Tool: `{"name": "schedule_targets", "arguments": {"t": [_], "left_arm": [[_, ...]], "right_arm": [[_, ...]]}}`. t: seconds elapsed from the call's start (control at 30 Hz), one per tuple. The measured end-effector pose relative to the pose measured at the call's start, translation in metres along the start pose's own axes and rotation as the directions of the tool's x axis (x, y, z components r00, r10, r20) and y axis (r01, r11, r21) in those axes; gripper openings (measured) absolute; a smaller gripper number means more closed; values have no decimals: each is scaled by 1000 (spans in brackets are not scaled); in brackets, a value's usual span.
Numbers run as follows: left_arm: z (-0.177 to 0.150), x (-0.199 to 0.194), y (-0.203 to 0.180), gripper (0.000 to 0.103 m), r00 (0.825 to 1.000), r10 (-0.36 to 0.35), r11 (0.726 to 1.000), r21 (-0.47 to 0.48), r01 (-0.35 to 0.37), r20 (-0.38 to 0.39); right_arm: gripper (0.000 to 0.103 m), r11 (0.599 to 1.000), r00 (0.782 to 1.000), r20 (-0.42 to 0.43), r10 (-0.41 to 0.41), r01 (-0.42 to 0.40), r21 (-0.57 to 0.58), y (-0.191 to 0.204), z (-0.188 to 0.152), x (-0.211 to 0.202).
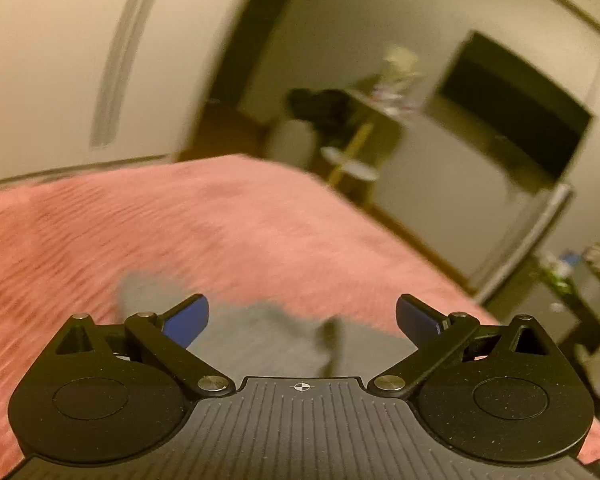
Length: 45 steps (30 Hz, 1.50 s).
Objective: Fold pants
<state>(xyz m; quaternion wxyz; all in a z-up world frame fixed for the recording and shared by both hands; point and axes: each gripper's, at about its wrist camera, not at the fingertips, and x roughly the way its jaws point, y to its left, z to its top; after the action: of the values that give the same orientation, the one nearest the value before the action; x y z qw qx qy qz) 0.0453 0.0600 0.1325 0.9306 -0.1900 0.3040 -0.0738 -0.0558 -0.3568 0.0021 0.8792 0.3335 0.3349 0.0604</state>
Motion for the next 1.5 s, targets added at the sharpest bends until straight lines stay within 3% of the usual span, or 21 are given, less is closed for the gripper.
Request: {"name": "schedule_targets", "arguments": {"t": [0.07, 0.2, 0.27, 0.4, 0.47, 0.57, 0.63, 0.73, 0.87, 1.0, 1.1, 1.17, 1.27, 1.37, 1.5], "left_arm": [[-19, 1, 24, 102, 997, 77, 992, -98, -80, -30], [-55, 6, 82, 102, 988, 116, 936, -321, -142, -99], [-66, 11, 101, 102, 990, 109, 912, -387, -136, -92], [-64, 29, 115, 102, 997, 2, 862, -506, -38, -71], [-54, 42, 108, 100, 997, -22, 870, -493, -18, -74], [-26, 62, 76, 99, 997, 0, 931, -364, -26, -72], [-4, 70, 49, 99, 997, -73, 964, -255, 70, -4], [21, 62, 11, 99, 980, -193, 967, -158, 200, 58], [7, 54, -7, 101, 975, -207, 960, -176, 218, 79], [-46, 58, 10, 101, 988, -156, 943, -300, 144, -17], [-85, 64, 25, 101, 992, -70, 923, -384, 24, -107], [-98, 66, 32, 101, 992, -66, 906, -424, 14, -108], [-100, 51, 33, 101, 999, -27, 884, -467, 2, -47], [-94, 34, 28, 101, 997, 76, 897, -436, -70, -3], [-85, 38, 34, 101, 970, 236, 916, -319, -243, -61]], "right_arm": [[63, 1000, 1000, 0, 4, -4, 4, 0, 0, -1], [64, 1000, 1000, 1, 10, -10, 10, -1, 0, -2], [64, 1000, 1000, 1, 10, -10, 9, 0, 0, -2], [64, 1000, 1000, 0, 6, -6, 1, 0, 0, -1], [64, 1000, 1000, 0, 4, -4, 0, 1, 0, 0], [64, 1000, 1000, -1, 1, -1, -5, 1, 0, 1], [65, 1000, 1000, -2, -1, 1, -14, 2, -1, 2], [65, 1000, 1000, -2, -1, 1, -20, 2, -1, 3], [65, 1000, 1000, -1, 7, -7, -3, 0, 0, 4], [65, 1000, 1000, 1, 17, -17, 3, -2, 1, 5], [67, 1000, 1000, 0, 25, -25, 3, -3, 1, 4], [67, 1000, 1000, 0, 28, -28, 5, -3, 1, 4], [67, 999, 999, 1, 33, -33, 9, -4, 3, 5], [67, 999, 999, 2, 33, -33, 7, -4, 4, 5], [67, 999, 1000, 0, 22, -22, -23, 0, 3, 7]]}}
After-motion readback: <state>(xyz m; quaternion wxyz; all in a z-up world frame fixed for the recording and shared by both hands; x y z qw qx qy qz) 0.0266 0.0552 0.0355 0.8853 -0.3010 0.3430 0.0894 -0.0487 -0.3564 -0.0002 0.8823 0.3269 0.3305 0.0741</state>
